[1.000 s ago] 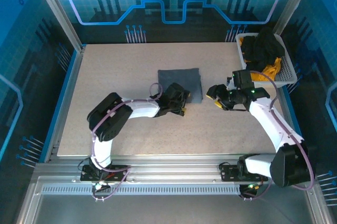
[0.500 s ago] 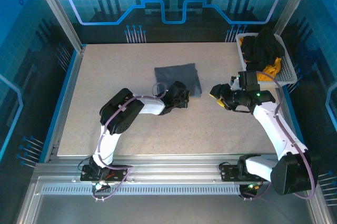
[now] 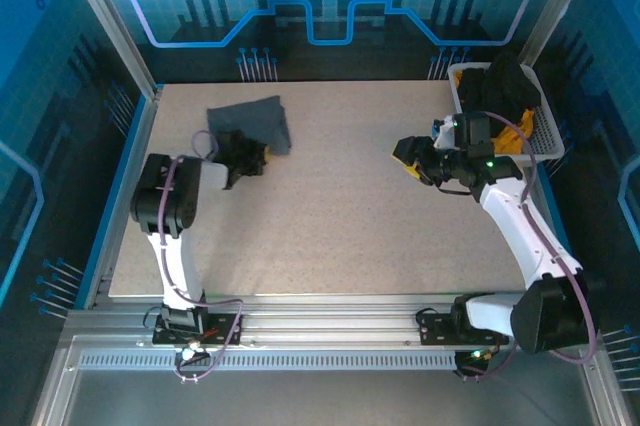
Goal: Fold and stack the t-shirts
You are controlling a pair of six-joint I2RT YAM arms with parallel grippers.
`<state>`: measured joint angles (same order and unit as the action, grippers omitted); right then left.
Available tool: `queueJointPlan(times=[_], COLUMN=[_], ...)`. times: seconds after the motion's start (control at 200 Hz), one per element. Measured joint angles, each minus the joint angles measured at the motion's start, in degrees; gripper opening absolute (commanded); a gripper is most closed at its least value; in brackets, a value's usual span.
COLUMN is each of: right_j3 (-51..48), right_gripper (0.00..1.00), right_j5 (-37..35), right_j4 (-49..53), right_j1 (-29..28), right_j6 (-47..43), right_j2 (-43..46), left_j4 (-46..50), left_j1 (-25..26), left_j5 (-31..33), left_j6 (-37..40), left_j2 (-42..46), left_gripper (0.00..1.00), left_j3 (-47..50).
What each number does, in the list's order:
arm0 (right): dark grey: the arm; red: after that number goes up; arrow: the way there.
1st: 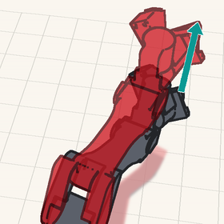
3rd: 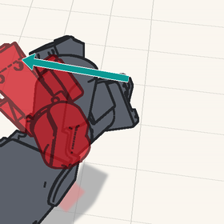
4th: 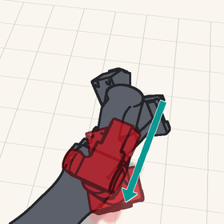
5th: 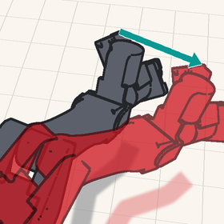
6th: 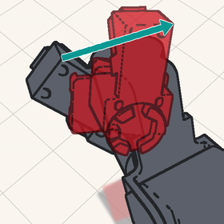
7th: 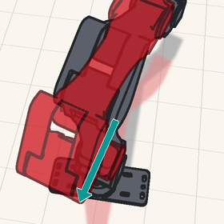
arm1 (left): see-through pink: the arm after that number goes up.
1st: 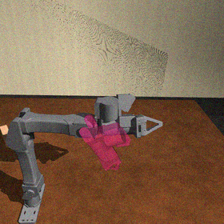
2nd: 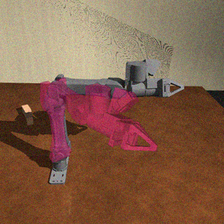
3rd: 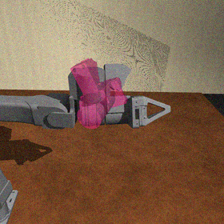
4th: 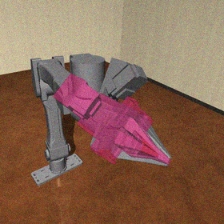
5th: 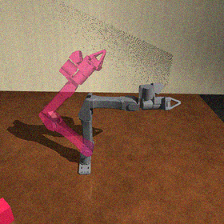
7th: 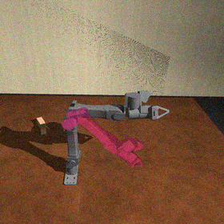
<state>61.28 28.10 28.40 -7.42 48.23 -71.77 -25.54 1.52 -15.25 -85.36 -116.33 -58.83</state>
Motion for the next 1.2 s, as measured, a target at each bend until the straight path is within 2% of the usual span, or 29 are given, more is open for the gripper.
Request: queueJointPlan(times=[0.165, 0.37, 0.65, 0.935, 0.96, 1.055, 1.085, 1.095, 1.125, 1.165, 1.2], right_j3=[1.1, 2.1, 3.0, 4.1, 4.1, 4.5, 4.9, 5.0, 5.4, 5.9, 6.4], right_gripper=[0.56, 0.56, 0.56, 0.58, 0.58, 0.61, 0.64, 0.65, 0.68, 0.97, 1.00], right_j5=[0.5, 0.7, 0.9, 0.9, 0.9, 0.9, 0.9, 0.9, 0.8, 0.5, 0.1], right_j4=[-0.2, -0.2, -1.0, -4.1, -4.2, -4.4, -4.4, -4.5, -4.5, -4.5, -4.5], right_j1=[-1.2, -2.1, -3.3, -4.5, -4.6, -4.6, -4.6, -4.6, -4.6, -4.7, -4.7], right_j6=[-0.3, -0.3, -0.5, -0.3, -0.3, -0.3, -0.3, -0.3, -0.3, -0.1, -0.2], right_j2=[-2.3, -3.6, -4.4, -4.5, -4.5, -4.8, -5.1, -5.2, -5.4, -5.4, -5.4], left_j4=[13.2, 24.8, 35.4, 39.4, 39.4, 39.4, 39.2, 39.2, 38.2, 38.0, 38.2], left_j1=[-10.6, -18.0, -20.3, -20.7, -20.7, -20.7, -20.7, -20.7, -20.7, -20.6, -20.5], left_j5=[-8.7, -13.0, -15.1, -15.0, -15.1, -15.0, -14.8, -14.8, -15.1, -14.4, -13.9], left_j6=[15.7, 29.0, 38.6, 42.5, 42.5, 43.1, 43.2, 43.2, 43.2, 42.9, 42.6], left_j2=[-3.2, -7.7, -15.0, -15.7, -15.7, -15.7, -15.5, -15.4, -14.7, -12.9, -10.8], left_gripper=[0.00, 0.00, 0.00, 0.00, 0.08, 0.60, 0.90, 0.97, 0.99, 0.99, 0.99], left_j3=[-11.2, -21.6, -34.3, -36.8, -36.8, -36.5, -36.0, -35.8, -35.0, -33.7, -32.0])
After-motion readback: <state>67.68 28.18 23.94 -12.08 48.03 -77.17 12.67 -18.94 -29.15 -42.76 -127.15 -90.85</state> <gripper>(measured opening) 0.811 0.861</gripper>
